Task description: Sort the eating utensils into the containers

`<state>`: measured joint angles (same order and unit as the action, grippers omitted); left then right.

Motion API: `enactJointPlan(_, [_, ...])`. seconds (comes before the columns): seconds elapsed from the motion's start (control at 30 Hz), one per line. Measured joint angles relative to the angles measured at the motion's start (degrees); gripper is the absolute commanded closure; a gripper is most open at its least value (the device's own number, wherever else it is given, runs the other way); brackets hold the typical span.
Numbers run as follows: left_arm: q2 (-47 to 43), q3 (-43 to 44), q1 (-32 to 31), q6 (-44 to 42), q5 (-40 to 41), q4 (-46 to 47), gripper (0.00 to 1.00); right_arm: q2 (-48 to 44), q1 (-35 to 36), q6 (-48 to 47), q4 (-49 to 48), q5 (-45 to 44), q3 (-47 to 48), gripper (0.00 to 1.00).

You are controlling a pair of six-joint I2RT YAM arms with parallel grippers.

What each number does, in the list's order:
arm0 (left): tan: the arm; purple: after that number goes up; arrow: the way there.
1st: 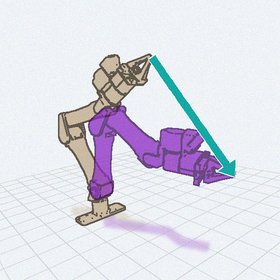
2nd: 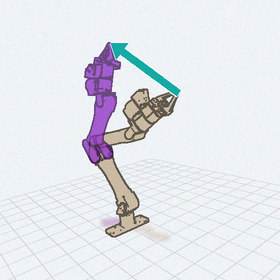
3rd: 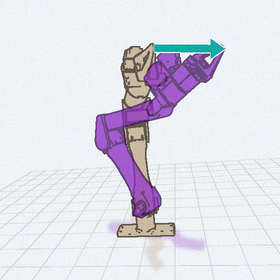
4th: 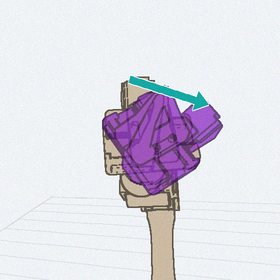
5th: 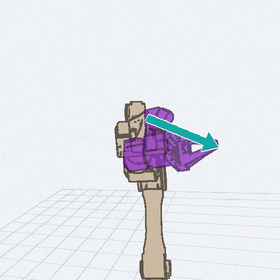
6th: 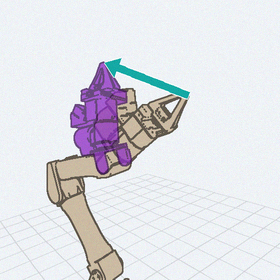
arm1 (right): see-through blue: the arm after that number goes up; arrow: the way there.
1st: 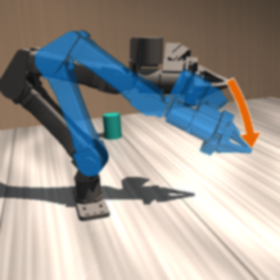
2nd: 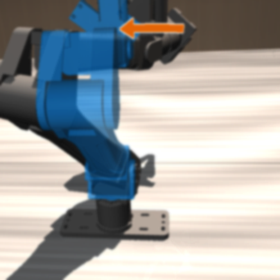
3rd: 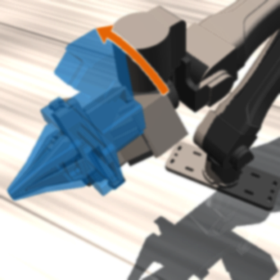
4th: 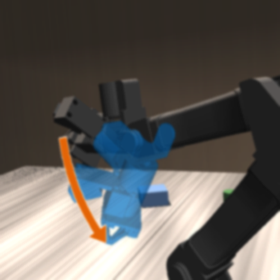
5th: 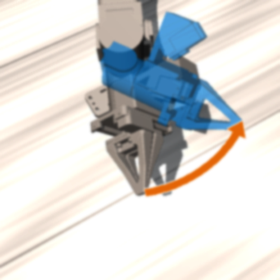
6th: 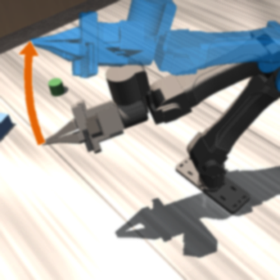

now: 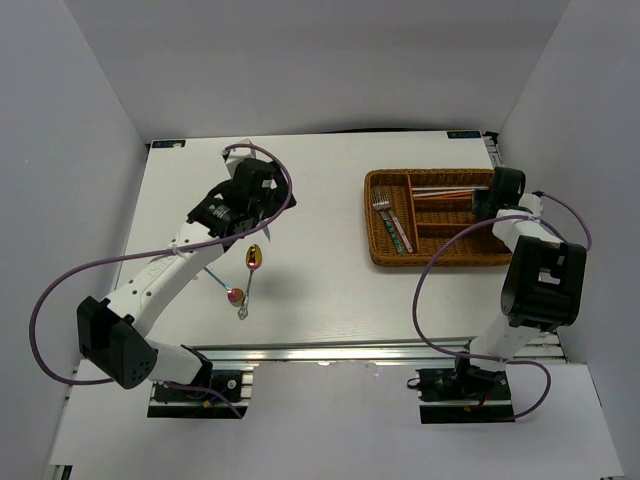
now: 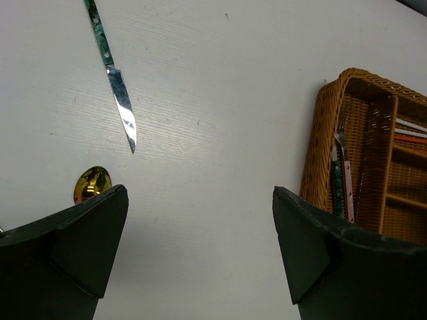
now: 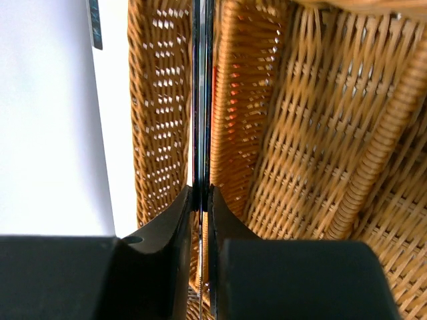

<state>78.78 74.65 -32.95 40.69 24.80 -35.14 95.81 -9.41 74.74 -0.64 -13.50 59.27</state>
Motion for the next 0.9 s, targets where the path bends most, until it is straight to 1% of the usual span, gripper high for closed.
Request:
enactJointPlan(0.43, [0.1,-2.0,0.6,-0.2,-1.7,1.4,0.02,0.3,1.7,1.9,-0.4,0.7,-1.6,1.00])
enactJointPlan(0.47, [0.1,-2.3,0.6,-0.2,-1.8,1.4,0.02,0.3,1.8,2.0,-0.4,0.7,-1.7,0.99])
enactJointPlan(0.53, [0.1,-3.0,0.7,-0.2,-2.2,1.7,0.02,0.3,2.1,2.2,-0.3,0.6,-2.0,0.92])
enactJointPlan(0.63, [-0.1,-3.5,1.0,-0.3,-3.1,1.9,0.02,0.3,2.4,2.5,0.0,0.6,-2.0,0.90])
enactJointPlan(0.7, [-0.5,-3.9,1.2,-0.4,-3.5,2.2,0.02,0.3,2.4,2.7,0.2,0.5,-2.0,0.78])
enactJointPlan(0.73, [-0.8,-3.9,1.4,-0.5,-3.7,2.2,0.02,0.3,2.4,2.7,0.3,0.5,-2.0,0.64])
enactJointPlan(0.77, [-1.0,-3.9,1.5,-0.6,-3.8,2.2,0.02,0.3,2.4,2.9,0.5,0.4,-2.0,0.57])
enactJointPlan(0.8, [-1.4,-4.0,1.7,-0.7,-3.9,2.3,0.02,0.3,2.4,2.9,0.5,0.2,-2.0,0.53])
enactJointPlan(0.83, [-1.7,-4.0,1.9,-0.8,-4.1,2.4,0.02,0.3,2.5,3.0,0.6,0.1,-2.0,0.46])
enactJointPlan(0.9, [-2.1,-4.0,2.3,-0.9,-4.3,2.6,0.02,0.3,2.8,3.1,0.6,0.0,-2.0,0.42])
